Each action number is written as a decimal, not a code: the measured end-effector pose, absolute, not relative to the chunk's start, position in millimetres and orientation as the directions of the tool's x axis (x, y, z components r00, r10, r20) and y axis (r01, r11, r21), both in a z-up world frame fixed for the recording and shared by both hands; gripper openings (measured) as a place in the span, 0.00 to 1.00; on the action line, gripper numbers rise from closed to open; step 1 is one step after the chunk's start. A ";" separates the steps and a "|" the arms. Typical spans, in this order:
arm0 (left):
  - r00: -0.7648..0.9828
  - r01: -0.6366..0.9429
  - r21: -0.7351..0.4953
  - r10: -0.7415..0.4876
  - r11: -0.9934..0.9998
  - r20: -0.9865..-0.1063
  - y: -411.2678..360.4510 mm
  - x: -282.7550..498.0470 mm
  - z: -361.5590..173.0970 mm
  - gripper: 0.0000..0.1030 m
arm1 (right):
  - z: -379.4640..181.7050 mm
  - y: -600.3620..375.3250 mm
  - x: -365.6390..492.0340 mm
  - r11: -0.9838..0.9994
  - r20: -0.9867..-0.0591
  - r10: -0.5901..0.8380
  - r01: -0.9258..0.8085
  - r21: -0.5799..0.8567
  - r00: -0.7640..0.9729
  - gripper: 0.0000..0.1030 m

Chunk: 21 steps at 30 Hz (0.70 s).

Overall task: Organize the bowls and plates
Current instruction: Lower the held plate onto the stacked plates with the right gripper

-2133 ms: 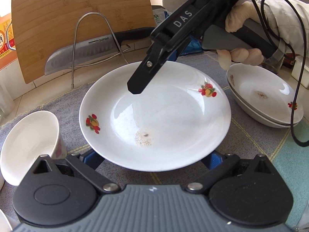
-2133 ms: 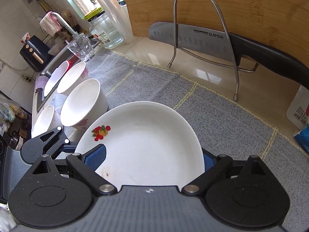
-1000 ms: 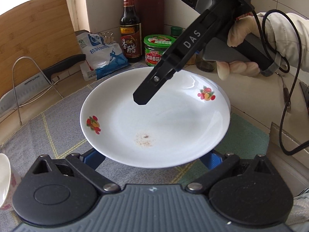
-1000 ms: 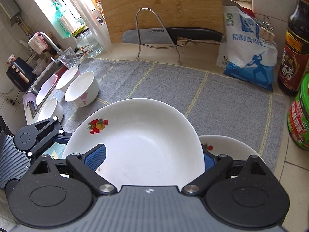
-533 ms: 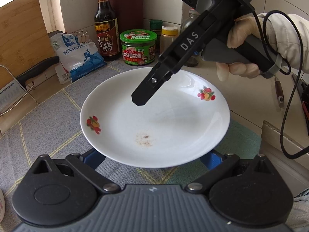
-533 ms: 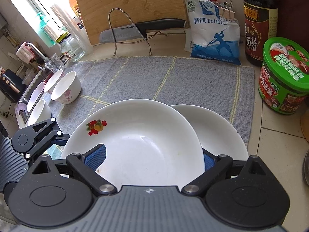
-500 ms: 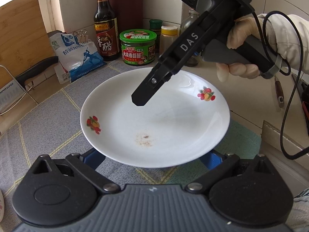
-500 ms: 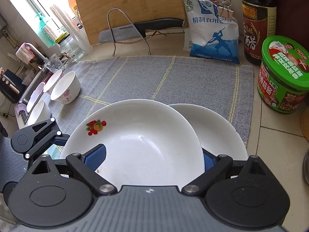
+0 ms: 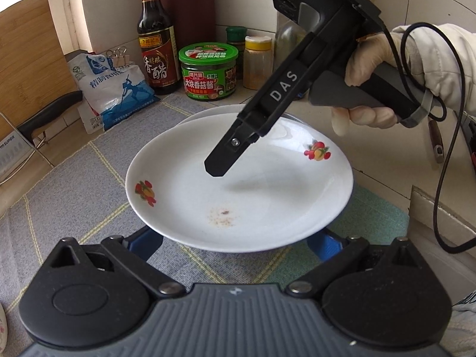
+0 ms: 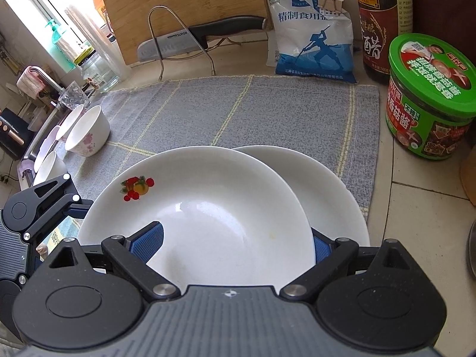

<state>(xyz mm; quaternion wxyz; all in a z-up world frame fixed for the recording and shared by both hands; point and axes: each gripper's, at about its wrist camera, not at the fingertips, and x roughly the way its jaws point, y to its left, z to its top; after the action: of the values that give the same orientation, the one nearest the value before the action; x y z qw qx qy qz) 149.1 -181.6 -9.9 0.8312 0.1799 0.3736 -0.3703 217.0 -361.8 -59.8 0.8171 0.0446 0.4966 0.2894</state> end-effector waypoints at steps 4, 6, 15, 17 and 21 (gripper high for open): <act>0.440 0.754 0.018 -0.485 0.657 -0.756 -181.2 153.1 -11.5 0.99 | -60.6 -365.6 216.8 0.837 -0.792 0.505 -0.419 0.351 0.345 0.97; 0.437 0.756 0.017 -0.485 0.654 -0.757 -181.0 154.7 -12.9 0.99 | -60.6 -368.8 216.1 0.840 -0.790 0.504 -0.411 0.355 0.348 0.97; 0.432 0.776 0.037 -0.488 0.630 -0.758 -182.4 158.2 -17.5 0.99 | -58.7 -372.1 209.6 0.855 -0.801 0.479 -0.396 0.334 0.359 0.99; 0.432 0.779 0.040 -0.489 0.626 -0.758 -182.5 159.3 -17.8 0.99 | -58.0 -372.5 208.2 0.861 -0.804 0.470 -0.392 0.325 0.364 0.99; 0.428 0.784 0.041 -0.493 0.619 -0.757 -182.8 161.3 -19.2 0.99 | -56.7 -375.2 206.1 0.867 -0.805 0.462 -0.379 0.322 0.372 0.99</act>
<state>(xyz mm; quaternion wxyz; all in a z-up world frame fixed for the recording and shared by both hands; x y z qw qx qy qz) 161.3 -182.8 -19.2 0.8215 0.1985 0.3670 -0.3887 206.1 -375.2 -56.7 0.8274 0.0415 0.4992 0.2541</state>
